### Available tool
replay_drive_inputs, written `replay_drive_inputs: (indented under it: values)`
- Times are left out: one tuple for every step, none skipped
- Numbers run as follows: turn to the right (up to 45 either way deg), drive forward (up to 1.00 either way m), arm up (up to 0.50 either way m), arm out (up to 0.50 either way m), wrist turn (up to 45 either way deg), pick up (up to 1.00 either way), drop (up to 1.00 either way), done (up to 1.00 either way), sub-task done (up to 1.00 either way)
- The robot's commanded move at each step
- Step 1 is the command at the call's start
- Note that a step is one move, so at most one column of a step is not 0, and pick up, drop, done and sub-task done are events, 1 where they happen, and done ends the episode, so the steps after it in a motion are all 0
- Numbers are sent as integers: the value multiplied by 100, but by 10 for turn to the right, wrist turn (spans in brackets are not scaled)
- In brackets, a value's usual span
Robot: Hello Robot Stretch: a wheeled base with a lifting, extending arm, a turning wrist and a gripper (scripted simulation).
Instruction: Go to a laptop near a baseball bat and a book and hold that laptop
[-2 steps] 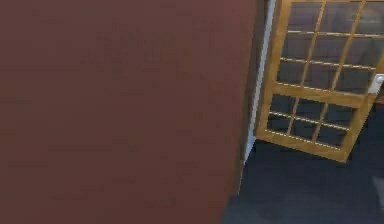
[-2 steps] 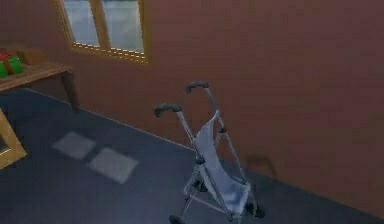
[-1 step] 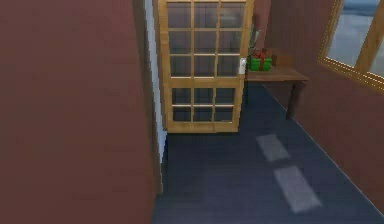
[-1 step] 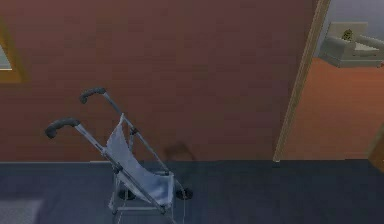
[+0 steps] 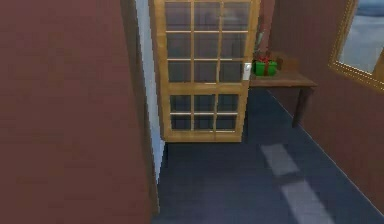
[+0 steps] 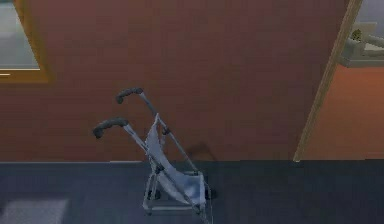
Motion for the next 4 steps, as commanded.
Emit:
replay_drive_inputs:
  values:
    - [450, 0, 0, 0, 0, 0, 0, 0, 0]
    - [450, 0, 0, 0, 0, 0, 0, 0, 0]
    - [0, 5, 0, 0, 0, 0, 0, 0, 0]
    - [-450, 0, 0, 0, 0, 0, 0, 0, 0]
